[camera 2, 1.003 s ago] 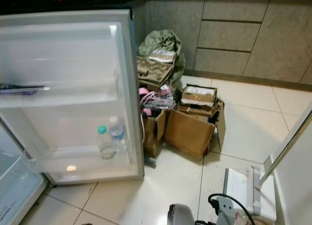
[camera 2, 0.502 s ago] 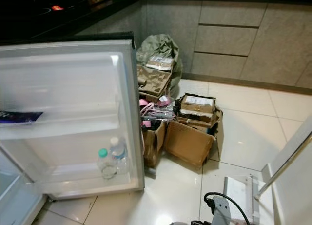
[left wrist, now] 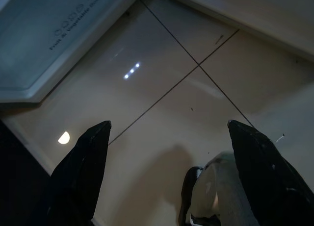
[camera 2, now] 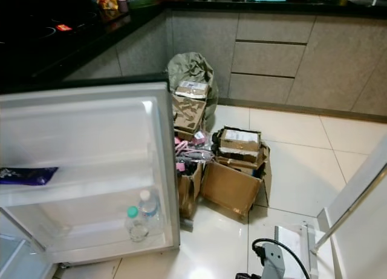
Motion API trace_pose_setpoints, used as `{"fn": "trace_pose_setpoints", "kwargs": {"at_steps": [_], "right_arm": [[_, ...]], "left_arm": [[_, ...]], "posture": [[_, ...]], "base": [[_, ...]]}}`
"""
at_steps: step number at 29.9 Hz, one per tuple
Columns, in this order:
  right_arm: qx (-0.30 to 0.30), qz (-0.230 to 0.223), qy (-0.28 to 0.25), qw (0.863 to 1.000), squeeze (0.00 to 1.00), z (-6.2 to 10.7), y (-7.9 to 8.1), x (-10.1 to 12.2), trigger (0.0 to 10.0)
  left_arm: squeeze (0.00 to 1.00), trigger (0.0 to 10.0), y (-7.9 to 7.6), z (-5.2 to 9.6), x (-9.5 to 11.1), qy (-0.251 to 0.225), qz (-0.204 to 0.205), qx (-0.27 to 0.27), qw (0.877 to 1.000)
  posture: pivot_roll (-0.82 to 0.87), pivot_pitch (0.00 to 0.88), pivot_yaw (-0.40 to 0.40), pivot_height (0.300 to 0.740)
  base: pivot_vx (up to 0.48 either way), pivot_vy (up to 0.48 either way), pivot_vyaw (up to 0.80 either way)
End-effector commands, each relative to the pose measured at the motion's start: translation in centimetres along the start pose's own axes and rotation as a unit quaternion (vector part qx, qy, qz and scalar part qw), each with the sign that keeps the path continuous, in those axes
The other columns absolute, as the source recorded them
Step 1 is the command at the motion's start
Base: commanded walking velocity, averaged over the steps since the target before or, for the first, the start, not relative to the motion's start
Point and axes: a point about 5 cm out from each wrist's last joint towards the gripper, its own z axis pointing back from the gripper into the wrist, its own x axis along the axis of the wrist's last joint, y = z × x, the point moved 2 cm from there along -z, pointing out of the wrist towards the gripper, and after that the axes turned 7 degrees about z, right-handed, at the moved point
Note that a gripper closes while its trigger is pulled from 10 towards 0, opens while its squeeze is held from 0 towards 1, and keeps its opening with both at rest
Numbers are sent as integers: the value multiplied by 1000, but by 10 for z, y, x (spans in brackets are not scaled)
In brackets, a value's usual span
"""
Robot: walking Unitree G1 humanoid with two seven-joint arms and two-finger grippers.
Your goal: Restocking fridge
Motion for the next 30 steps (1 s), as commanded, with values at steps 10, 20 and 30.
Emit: {"fn": "trace_pose_setpoints", "kwargs": {"at_steps": [10,20,30], "right_arm": [[-6,-8,-6,1000,0,-1,0,3,10000],[-9,-13,-2,1000,0,-2,0,2,10000],[6,-15,-9,1000,0,-2,2,3,10000]], "left_arm": [[0,10000,-5,1,-10,19,-5,-1,1000],[0,10000,-6,1,-12,23,-13,0,1000],[0,10000,-7,1,-14,27,-15,-2,1000]], "posture": [[-94,0,15,680],[-94,0,16,680],[-94,0,16,684]], "base": [[-358,0,0],[0,0,0],[0,0,0]]}}
